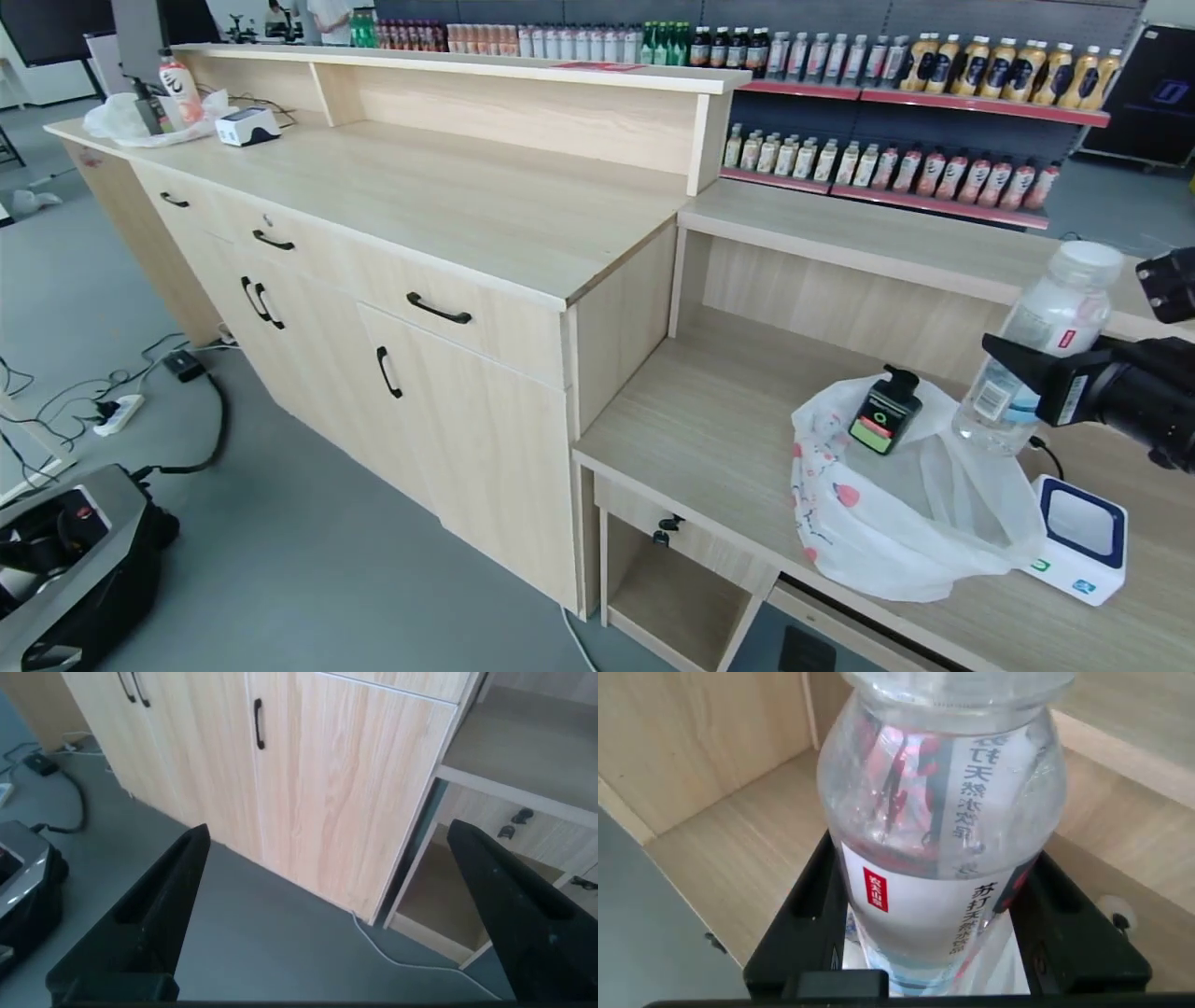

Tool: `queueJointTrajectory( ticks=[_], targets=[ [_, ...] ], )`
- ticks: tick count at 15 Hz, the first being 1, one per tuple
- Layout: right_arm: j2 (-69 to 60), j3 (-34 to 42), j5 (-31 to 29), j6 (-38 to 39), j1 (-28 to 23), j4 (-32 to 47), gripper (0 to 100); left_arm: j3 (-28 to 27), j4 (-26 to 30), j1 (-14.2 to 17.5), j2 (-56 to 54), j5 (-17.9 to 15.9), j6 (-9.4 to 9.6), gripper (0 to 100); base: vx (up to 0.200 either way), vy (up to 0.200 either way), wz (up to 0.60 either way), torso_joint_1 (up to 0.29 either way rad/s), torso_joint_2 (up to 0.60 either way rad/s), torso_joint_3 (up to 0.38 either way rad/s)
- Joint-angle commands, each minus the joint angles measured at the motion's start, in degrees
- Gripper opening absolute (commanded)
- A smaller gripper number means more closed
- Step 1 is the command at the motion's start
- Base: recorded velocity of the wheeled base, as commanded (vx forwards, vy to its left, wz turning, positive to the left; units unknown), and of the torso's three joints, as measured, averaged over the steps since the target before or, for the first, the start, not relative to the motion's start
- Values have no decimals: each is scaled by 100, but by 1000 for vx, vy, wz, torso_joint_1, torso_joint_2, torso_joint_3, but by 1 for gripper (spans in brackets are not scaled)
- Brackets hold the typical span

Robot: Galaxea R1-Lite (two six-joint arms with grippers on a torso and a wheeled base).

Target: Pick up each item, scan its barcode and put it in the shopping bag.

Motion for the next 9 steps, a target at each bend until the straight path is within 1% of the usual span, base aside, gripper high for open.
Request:
queueJointTrajectory(
  ticks=[1,4,9],
  targets=[
    [813,-3,-1,-81,139,-255,0,0,0,3,6,0,-1,100,0,0,0,0,0,0],
    [1631,-38,-1,-63,78,-836,0,0,0,3,6,0,-1,100,0,0,0,0,0,0],
    [2606,-293,-1,-63,-195,-1363,0,0,0,3,6,0,-1,100,0,0,0,0,0,0]
  ],
)
